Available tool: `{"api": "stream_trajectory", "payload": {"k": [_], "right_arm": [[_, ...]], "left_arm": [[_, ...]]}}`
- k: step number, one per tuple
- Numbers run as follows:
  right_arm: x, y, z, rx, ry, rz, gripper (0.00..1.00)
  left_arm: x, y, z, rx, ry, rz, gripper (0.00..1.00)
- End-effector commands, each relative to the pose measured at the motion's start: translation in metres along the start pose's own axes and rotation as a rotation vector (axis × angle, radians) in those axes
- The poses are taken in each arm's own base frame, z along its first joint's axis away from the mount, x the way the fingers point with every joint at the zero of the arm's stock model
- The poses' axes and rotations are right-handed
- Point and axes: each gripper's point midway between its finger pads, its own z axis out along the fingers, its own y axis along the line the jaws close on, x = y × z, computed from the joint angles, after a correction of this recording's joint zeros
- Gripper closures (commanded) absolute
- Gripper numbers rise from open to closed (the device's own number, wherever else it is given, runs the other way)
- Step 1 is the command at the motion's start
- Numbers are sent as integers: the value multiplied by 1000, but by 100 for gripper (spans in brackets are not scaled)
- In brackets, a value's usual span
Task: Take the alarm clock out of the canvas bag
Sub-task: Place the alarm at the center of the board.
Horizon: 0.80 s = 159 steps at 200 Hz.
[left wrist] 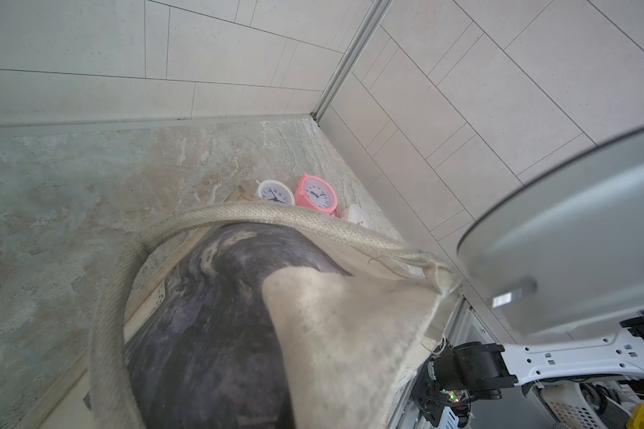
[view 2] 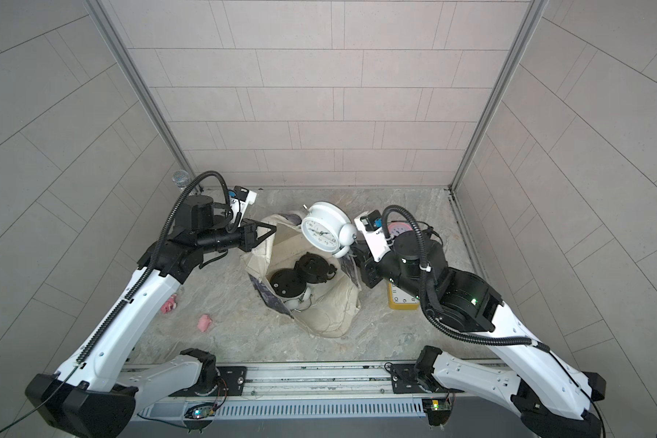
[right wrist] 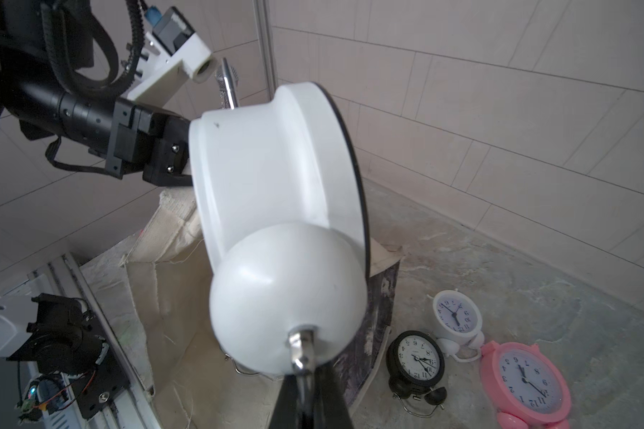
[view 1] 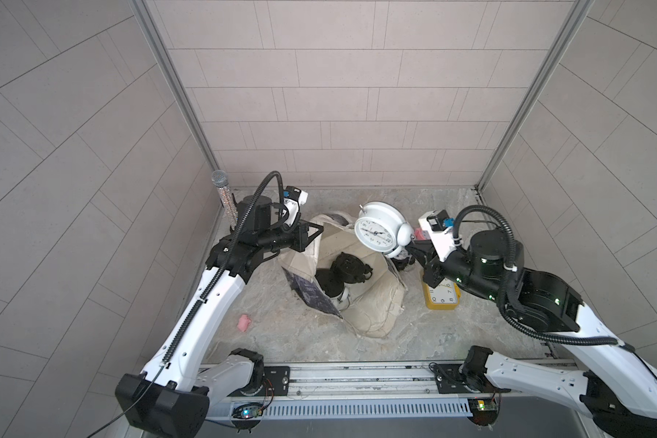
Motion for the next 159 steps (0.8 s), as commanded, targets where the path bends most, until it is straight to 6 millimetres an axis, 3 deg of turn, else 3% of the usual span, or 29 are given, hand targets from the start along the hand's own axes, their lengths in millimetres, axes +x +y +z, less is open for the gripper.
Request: {"api": "stream_trajectory", "payload": {"k": [1, 32, 53, 78, 105, 128, 159], "right_arm": [[-34, -20, -27, 66, -129, 28, 100], [-35, -45, -44, 175, -142, 53, 100], [-19, -76, -47, 346, -81, 102, 100], [-1, -89, -41, 388, -32, 168, 100], [23, -98, -29, 372, 29, 284, 100], [59, -100, -8, 296, 130, 428, 100], [107, -82, 22, 113, 241, 590, 100]], "left_arm": [[-17, -9, -8, 15, -57, 52, 100], [-17, -9, -8, 10, -57, 56, 100], [-19, -9, -12, -9, -62, 72, 100], [-26, -7, -22, -60, -60, 114, 100], [-24, -7, -27, -60, -18, 159, 100], [-23, 6, -37, -169, 19, 235, 100], [-19, 6, -36, -155, 62, 270, 100]]}}
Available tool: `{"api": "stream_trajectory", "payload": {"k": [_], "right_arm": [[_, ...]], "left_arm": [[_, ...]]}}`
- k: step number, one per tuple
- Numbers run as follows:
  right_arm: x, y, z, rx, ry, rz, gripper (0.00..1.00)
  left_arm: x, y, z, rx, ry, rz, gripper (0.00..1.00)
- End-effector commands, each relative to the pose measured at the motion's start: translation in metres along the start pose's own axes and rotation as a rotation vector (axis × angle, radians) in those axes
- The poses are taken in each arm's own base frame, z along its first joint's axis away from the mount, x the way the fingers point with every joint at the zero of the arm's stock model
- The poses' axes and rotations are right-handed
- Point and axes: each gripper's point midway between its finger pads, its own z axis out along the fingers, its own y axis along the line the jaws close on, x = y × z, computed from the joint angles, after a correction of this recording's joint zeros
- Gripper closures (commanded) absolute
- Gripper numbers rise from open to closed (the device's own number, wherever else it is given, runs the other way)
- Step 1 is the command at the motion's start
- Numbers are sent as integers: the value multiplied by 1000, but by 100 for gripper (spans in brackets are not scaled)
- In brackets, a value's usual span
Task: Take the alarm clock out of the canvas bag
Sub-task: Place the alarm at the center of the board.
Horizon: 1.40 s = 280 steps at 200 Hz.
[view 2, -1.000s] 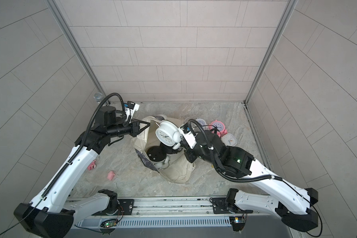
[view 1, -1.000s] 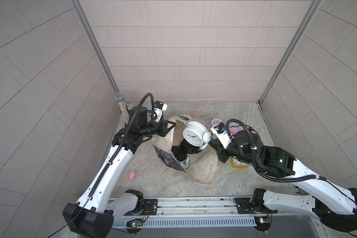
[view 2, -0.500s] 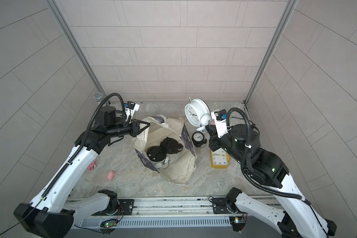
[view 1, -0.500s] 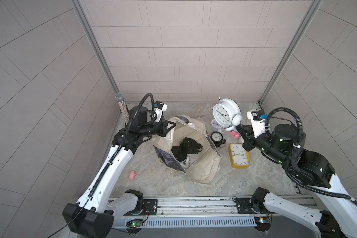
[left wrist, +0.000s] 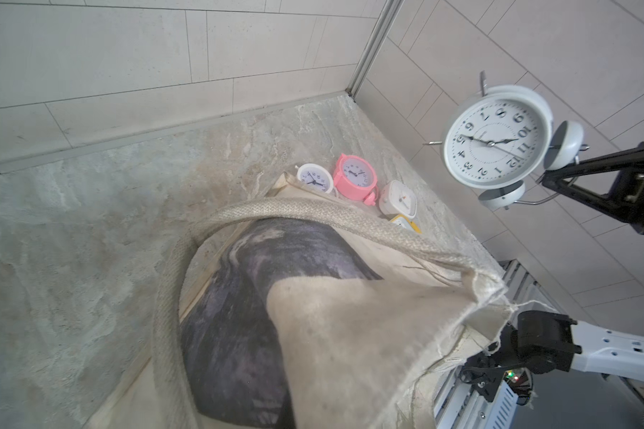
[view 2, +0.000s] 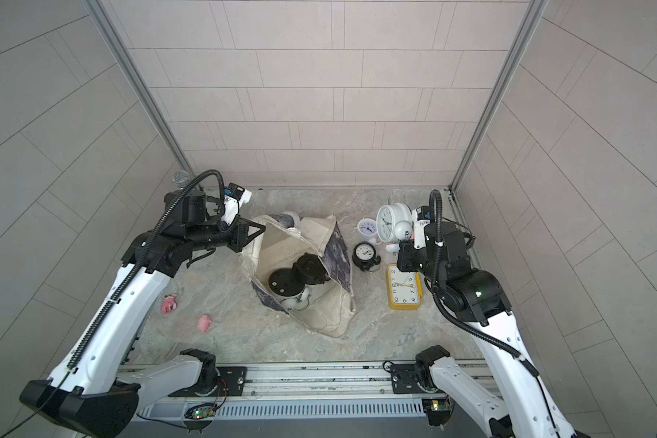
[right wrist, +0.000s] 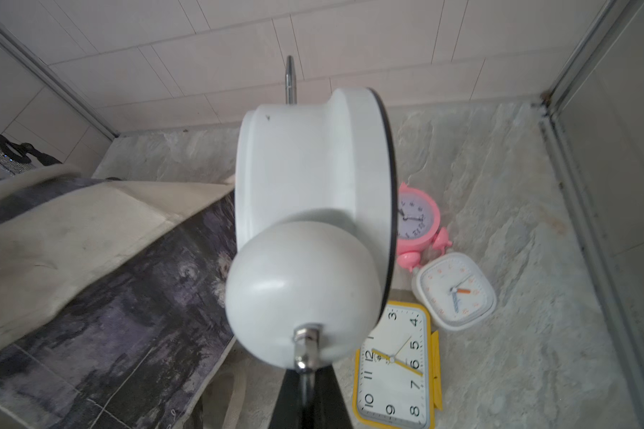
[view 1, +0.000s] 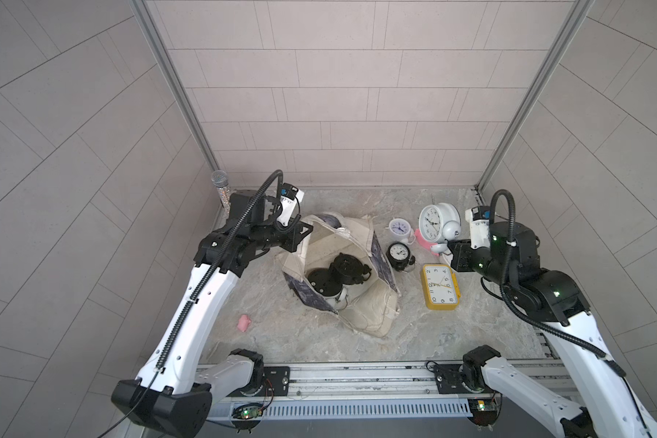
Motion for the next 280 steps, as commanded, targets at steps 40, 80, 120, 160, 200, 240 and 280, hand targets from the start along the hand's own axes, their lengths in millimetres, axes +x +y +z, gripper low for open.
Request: {"api": "stream_trajectory", "payload": {"k": [40, 80, 120, 160, 200, 240, 280], "right_arm": [[70, 47, 30, -377, 236, 159, 100], [116, 46, 44, -432, 344, 249, 100], [137, 45, 52, -459, 369, 331, 100], [162, 33, 67, -417, 403, 405, 100], [178, 21, 82, -356, 429, 452, 100], [187, 4, 93, -270, 435, 485, 100], [199, -8, 101, -215, 454, 531, 100]], "left_arm": [[-17, 4, -16, -66, -11, 129, 100], [-22, 14, -21, -133, -29, 129, 100], [-24, 28, -25, -204, -71, 97, 100], [-20, 21, -24, -166, -81, 101, 100], [-16, 9, -23, -98, -104, 111, 100], [-16, 4, -24, -73, -113, 117, 100], [-16, 3, -22, -63, -116, 112, 100]]}}
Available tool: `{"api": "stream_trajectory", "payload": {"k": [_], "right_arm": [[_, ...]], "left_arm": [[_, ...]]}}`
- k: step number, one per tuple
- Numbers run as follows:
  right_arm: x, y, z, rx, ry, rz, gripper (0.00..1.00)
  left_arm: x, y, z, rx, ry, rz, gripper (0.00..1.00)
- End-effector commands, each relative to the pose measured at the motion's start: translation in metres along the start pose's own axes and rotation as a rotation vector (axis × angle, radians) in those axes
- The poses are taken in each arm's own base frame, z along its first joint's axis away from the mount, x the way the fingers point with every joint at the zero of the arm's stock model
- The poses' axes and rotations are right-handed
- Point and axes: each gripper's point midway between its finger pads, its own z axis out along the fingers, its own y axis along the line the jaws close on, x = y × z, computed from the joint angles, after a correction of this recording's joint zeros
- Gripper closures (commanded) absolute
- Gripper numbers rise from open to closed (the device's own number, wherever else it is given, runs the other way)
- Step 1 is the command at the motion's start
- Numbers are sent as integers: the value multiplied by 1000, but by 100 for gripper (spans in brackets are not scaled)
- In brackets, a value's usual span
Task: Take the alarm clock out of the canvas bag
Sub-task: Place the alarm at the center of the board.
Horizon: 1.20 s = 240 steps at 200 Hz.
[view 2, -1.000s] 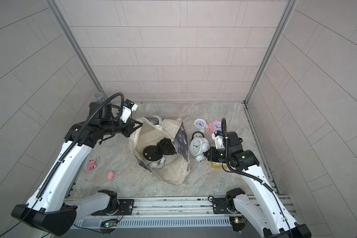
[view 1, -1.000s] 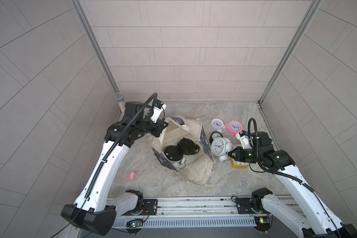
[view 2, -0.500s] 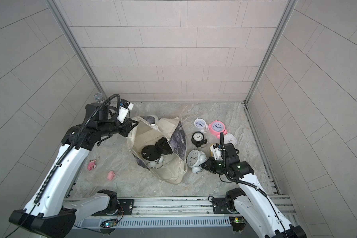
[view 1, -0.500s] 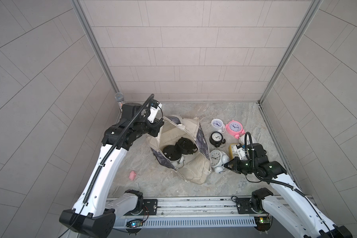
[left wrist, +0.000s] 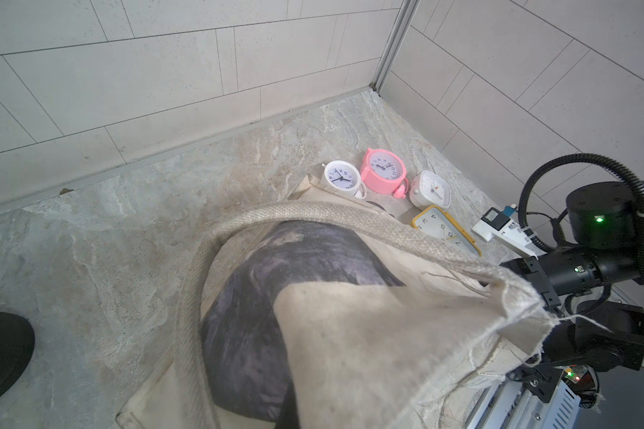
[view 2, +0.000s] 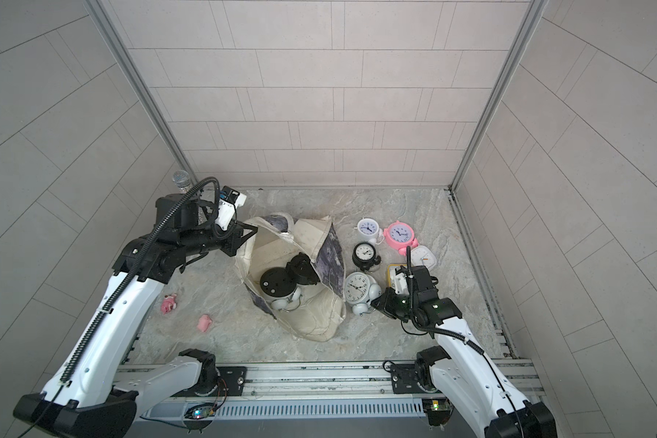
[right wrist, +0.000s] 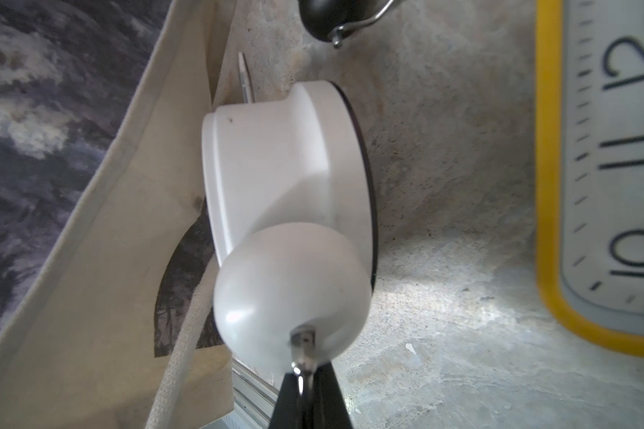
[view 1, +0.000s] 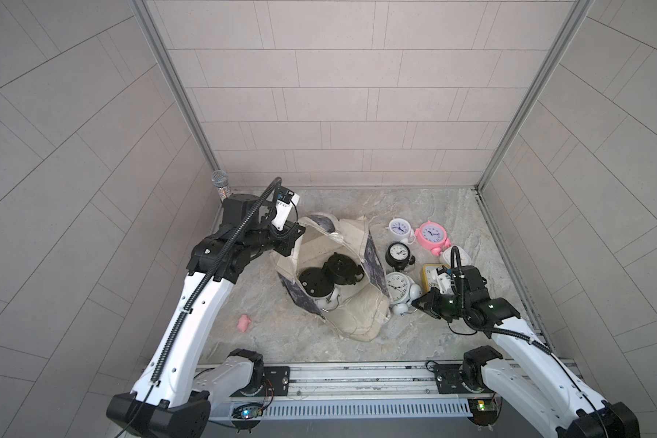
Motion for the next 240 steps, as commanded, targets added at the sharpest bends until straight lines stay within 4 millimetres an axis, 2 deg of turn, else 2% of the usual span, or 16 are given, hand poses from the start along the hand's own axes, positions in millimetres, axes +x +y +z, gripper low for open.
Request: {"api": "stream_trajectory", "payload": {"k": [1, 57, 183, 240], "right_arm": [[-7, -9, 3, 26, -35, 30, 100], [-8, -22, 9, 55, -45, 45, 93], [-6, -54, 14, 128, -47, 82, 91], [-7, -59, 14, 145, -55, 76, 90]], "left_arm": [[-22, -5, -10, 11, -96, 40, 100], [-21, 0, -6, -5, -86, 16, 100], [-18, 4, -4, -19, -79, 5, 100], [-17, 3, -2, -11, -73, -1, 100]]}}
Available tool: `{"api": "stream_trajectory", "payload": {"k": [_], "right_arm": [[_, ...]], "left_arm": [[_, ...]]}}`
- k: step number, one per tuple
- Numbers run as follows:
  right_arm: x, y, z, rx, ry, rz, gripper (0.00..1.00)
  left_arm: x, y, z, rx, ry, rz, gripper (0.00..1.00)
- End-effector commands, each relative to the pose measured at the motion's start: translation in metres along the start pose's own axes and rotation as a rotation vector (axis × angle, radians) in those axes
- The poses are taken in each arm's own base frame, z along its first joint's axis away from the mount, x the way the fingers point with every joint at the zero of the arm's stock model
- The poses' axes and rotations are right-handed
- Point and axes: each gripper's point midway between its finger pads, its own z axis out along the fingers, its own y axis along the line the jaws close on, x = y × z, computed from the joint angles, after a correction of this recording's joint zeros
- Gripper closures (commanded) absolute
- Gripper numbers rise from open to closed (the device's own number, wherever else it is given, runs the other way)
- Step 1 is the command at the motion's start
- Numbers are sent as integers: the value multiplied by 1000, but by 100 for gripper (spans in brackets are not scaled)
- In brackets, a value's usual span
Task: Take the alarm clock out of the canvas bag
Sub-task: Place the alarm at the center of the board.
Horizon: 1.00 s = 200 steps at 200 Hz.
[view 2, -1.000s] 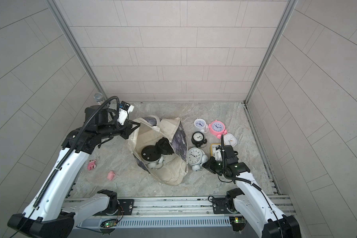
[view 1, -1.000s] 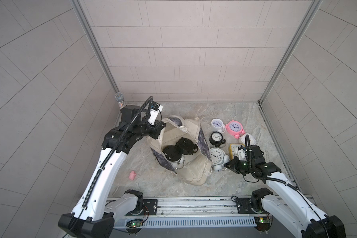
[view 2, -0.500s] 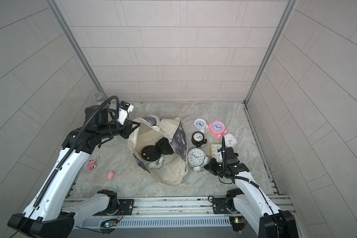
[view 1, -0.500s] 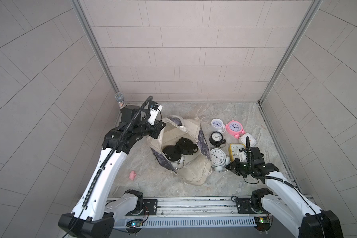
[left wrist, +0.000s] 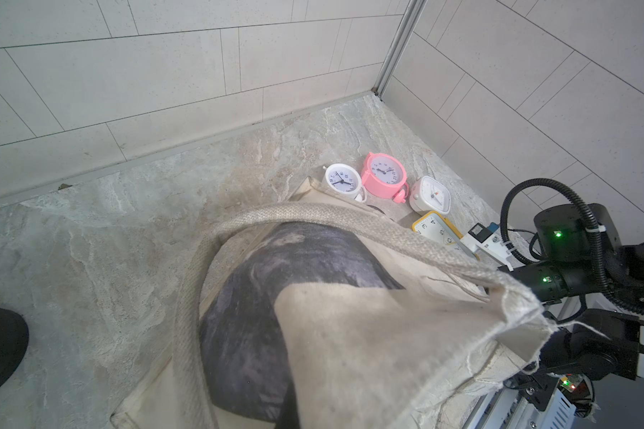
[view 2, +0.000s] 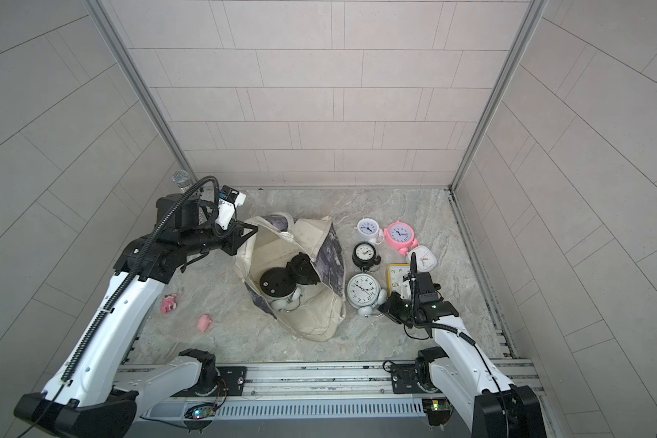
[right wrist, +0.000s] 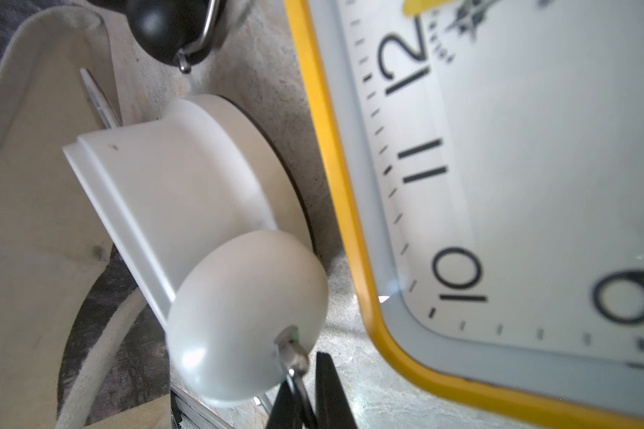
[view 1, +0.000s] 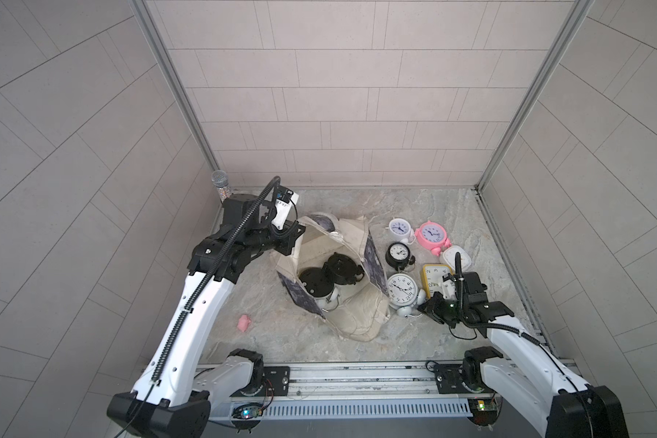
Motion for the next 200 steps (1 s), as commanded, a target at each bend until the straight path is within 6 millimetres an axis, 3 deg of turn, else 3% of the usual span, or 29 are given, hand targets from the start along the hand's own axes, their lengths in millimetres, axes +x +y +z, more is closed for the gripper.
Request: {"api": "stream_trajectory", "payload": {"k": [1, 146, 200], "right_arm": [[-3, -9, 1, 37, -28, -16, 90], [-8, -19, -5, 89, -55, -29, 78], [-24, 8, -29, 27, -156, -92, 62]], "left_arm": [[-16, 1, -3, -3, -65, 24, 100], [-16, -3, -4, 16, -68, 21, 100], [-19, -4, -4, 23, -77, 14, 100]]}}
